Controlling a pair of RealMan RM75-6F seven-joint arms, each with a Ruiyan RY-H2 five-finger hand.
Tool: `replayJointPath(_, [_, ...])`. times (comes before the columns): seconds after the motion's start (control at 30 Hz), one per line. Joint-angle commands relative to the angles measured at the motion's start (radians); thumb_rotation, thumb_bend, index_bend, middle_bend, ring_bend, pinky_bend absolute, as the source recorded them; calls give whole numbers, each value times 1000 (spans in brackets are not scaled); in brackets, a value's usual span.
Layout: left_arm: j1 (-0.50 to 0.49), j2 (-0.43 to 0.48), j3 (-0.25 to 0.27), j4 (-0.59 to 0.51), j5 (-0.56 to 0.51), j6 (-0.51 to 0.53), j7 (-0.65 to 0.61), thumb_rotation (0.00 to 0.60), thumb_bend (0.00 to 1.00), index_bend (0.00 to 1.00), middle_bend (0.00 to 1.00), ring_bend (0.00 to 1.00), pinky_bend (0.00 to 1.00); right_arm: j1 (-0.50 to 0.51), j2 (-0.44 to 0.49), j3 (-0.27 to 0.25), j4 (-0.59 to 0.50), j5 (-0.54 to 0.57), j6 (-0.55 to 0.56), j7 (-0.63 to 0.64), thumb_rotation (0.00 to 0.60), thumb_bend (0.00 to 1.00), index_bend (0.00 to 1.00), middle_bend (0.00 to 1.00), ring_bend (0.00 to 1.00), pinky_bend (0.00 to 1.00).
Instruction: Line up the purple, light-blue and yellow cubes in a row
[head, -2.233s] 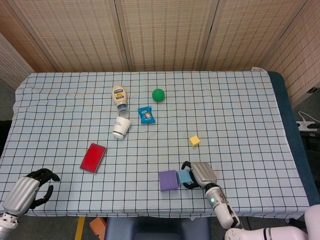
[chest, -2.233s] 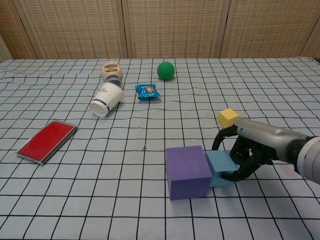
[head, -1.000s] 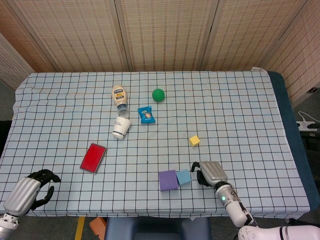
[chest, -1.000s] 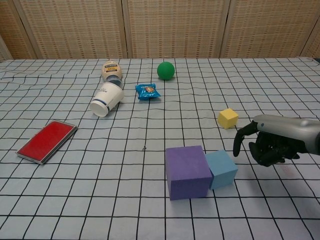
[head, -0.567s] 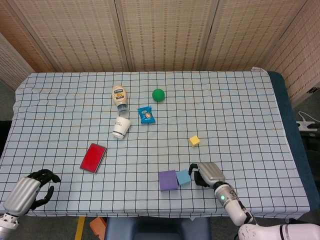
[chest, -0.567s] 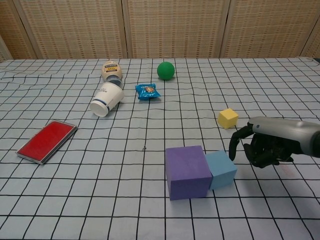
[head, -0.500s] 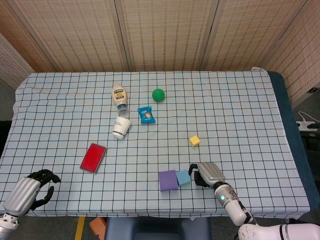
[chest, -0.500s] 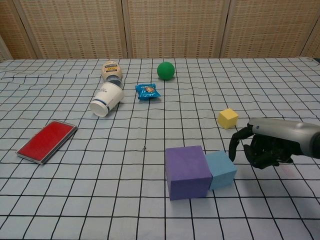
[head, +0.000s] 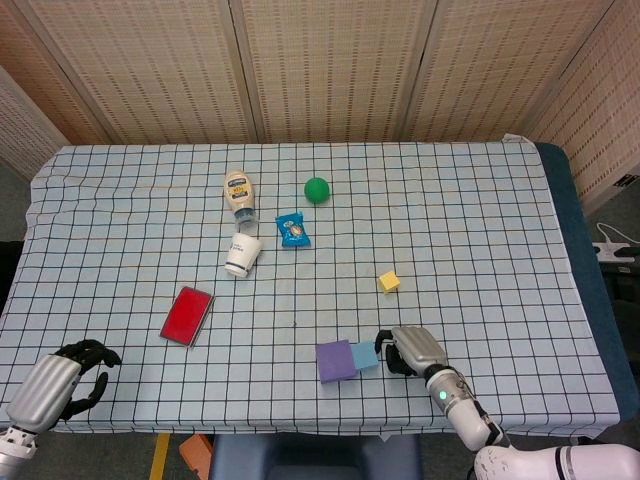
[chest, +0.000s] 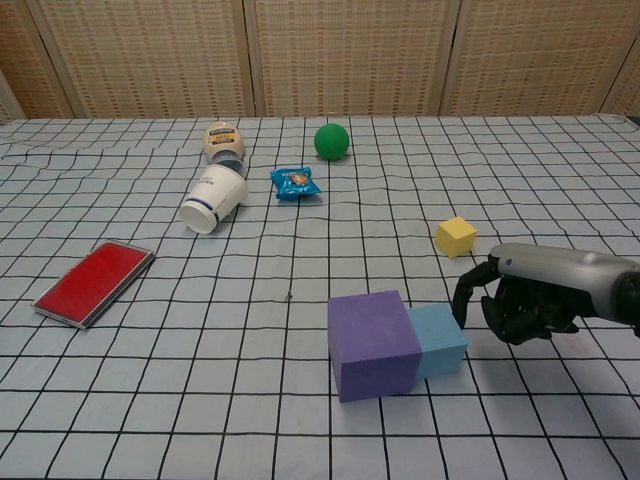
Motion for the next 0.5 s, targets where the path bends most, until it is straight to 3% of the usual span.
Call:
replayJointPath(0.03, [0, 0, 0, 1, -1, -1, 0, 600, 573, 439, 461, 300, 418, 3, -4, 1, 6, -2, -3, 5, 600, 814, 448, 916, 795, 883])
replayJointPath(0.5, [-1, -1, 0, 2, -2, -4, 0, 600, 574, 439, 461, 301, 419, 12, -29, -3, 38, -19, -26, 38, 600, 814, 448, 916, 795, 884])
